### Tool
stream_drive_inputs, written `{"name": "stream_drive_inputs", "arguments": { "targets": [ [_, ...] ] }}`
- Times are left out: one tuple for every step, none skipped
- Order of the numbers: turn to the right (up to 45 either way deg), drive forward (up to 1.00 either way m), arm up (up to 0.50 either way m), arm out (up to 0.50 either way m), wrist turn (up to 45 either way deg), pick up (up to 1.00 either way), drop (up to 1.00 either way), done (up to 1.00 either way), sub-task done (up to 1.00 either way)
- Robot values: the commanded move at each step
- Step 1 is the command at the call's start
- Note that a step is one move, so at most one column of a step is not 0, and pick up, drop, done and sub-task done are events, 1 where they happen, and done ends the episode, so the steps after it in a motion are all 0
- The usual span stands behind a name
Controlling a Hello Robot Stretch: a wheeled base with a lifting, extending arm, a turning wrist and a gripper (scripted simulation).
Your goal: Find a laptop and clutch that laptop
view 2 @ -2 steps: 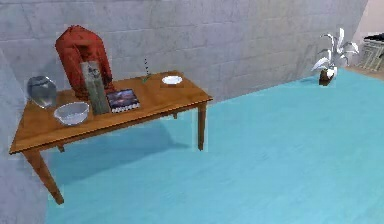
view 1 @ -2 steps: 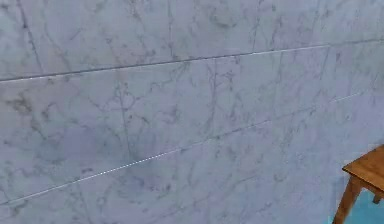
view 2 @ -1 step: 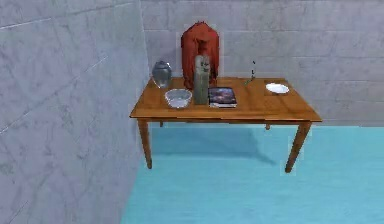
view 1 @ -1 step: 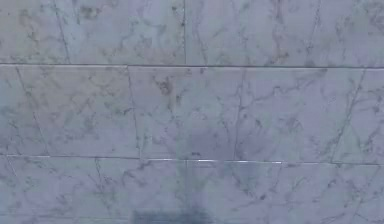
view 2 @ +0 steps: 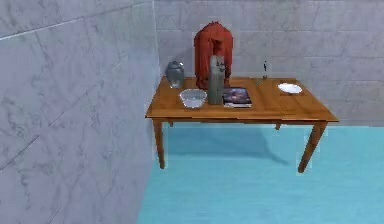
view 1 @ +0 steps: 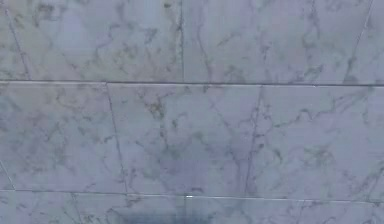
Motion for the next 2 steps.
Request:
{"name": "stream_drive_inputs", "arguments": {
  "targets": [
    [45.0, 0.0, 0.0, 0.0, 0.0, 0.0, 0.0, 0.0, 0.0],
    [45.0, 0.0, 0.0, 0.0, 0.0, 0.0, 0.0, 0.0, 0.0]
  ]
}}
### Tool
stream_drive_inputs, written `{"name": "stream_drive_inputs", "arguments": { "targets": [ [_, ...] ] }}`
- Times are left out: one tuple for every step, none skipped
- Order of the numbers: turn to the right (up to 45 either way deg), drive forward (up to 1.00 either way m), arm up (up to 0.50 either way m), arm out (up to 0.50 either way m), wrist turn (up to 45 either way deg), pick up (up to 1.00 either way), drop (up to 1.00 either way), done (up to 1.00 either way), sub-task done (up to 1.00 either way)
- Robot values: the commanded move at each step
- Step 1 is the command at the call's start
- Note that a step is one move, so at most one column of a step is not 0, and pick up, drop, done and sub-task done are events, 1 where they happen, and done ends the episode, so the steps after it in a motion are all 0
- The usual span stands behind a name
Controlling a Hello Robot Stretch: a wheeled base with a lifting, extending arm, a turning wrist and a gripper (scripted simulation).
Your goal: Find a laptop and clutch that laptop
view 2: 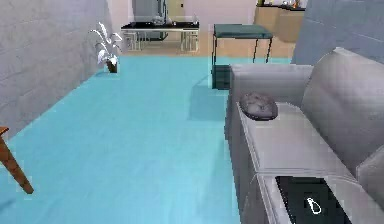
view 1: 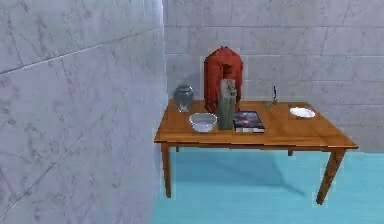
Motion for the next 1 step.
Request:
{"name": "stream_drive_inputs", "arguments": {
  "targets": [
    [42.0, 0.0, 0.0, 0.0, 0.0, 0.0, 0.0, 0.0, 0.0]
  ]
}}
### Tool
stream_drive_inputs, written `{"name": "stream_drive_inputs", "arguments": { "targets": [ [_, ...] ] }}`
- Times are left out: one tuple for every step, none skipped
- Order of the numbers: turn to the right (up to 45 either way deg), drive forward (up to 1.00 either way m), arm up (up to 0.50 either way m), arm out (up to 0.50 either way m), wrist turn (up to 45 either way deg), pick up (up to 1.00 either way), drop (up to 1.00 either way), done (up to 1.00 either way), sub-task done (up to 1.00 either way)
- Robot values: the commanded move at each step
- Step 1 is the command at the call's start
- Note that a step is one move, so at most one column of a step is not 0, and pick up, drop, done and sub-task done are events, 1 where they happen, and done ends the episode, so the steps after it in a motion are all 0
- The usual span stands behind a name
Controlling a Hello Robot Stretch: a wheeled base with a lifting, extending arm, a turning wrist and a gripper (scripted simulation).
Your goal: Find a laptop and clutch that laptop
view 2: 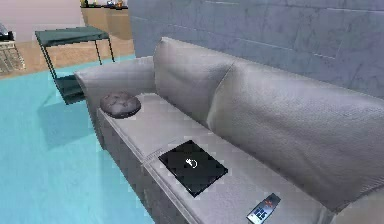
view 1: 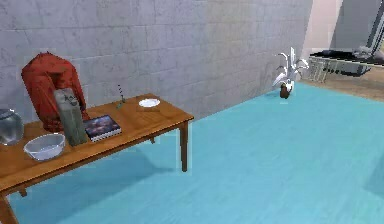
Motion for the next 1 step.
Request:
{"name": "stream_drive_inputs", "arguments": {
  "targets": [
    [0.0, 0.4, 0.0, 0.0, 0.0, 0.0, 0.0, 0.0, 0.0]
  ]
}}
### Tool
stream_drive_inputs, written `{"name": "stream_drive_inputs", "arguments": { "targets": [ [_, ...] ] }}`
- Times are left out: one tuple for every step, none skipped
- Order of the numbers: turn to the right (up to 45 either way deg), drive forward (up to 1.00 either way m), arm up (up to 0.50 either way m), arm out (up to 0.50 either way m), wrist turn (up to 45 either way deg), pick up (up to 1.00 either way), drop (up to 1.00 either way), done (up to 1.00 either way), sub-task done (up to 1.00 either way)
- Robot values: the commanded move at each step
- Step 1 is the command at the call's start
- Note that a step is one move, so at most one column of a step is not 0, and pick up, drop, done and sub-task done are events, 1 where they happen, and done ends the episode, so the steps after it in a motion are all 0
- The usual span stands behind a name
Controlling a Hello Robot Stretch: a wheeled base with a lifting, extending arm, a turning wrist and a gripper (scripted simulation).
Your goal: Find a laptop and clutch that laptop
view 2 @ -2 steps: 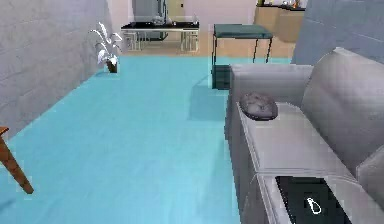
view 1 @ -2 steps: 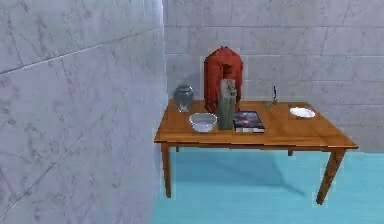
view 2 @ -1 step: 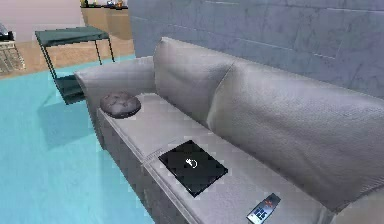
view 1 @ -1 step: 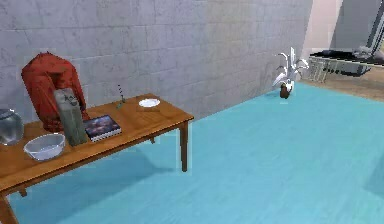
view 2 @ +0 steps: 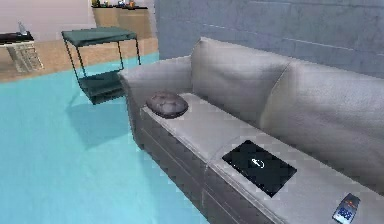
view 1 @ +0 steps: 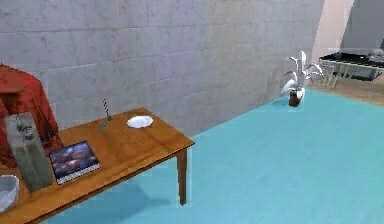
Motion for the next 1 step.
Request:
{"name": "stream_drive_inputs", "arguments": {
  "targets": [
    [21.0, 0.0, 0.0, 0.0, 0.0, 0.0, 0.0, 0.0, 0.0]
  ]
}}
